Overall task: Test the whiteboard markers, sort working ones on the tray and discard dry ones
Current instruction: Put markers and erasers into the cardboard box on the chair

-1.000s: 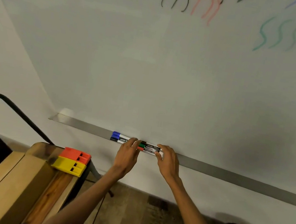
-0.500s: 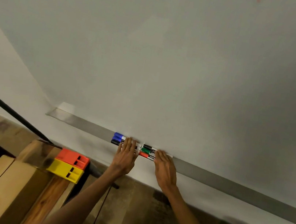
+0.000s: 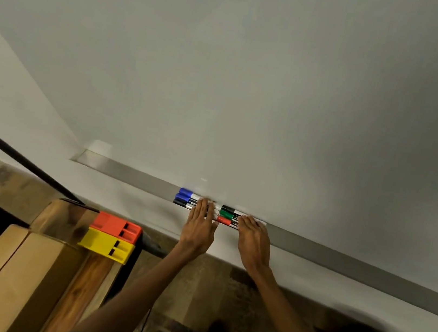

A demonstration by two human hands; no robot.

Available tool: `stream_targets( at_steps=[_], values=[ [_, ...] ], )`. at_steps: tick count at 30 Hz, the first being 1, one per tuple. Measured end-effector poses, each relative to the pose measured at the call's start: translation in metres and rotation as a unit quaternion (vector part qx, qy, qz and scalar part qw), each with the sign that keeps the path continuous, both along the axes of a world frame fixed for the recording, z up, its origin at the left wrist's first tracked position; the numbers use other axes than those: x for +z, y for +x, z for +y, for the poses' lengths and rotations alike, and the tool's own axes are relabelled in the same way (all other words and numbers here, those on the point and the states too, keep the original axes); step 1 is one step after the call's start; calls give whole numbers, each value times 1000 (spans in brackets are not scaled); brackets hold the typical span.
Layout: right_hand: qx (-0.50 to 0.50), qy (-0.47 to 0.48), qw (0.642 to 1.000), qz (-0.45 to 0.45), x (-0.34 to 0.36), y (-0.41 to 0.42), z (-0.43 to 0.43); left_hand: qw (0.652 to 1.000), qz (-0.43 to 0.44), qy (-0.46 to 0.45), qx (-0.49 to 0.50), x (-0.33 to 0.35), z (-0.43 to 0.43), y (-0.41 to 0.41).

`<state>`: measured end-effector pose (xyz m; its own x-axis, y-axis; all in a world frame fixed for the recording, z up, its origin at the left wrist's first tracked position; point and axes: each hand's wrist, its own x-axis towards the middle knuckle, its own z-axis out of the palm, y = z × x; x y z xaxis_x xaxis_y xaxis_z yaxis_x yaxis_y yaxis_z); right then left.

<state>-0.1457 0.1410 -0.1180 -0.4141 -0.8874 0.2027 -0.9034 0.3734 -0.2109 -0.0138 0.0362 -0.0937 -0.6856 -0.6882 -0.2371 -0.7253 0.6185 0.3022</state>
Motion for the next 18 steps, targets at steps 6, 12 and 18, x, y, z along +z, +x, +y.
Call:
stream_targets(
  at_steps=[6, 12, 18],
  values=[
    [5, -38, 999, 13, 18, 27, -17, 997, 74, -6, 17, 14, -5, 28],
    [16, -106, 993, -41, 49, 78, -57, 981, 160, -65, 92, 45, -28, 72],
    [100, -123, 977, -144, 65, 143, -108, 949, 170, -134, 229, 80, -49, 147]
  ],
)
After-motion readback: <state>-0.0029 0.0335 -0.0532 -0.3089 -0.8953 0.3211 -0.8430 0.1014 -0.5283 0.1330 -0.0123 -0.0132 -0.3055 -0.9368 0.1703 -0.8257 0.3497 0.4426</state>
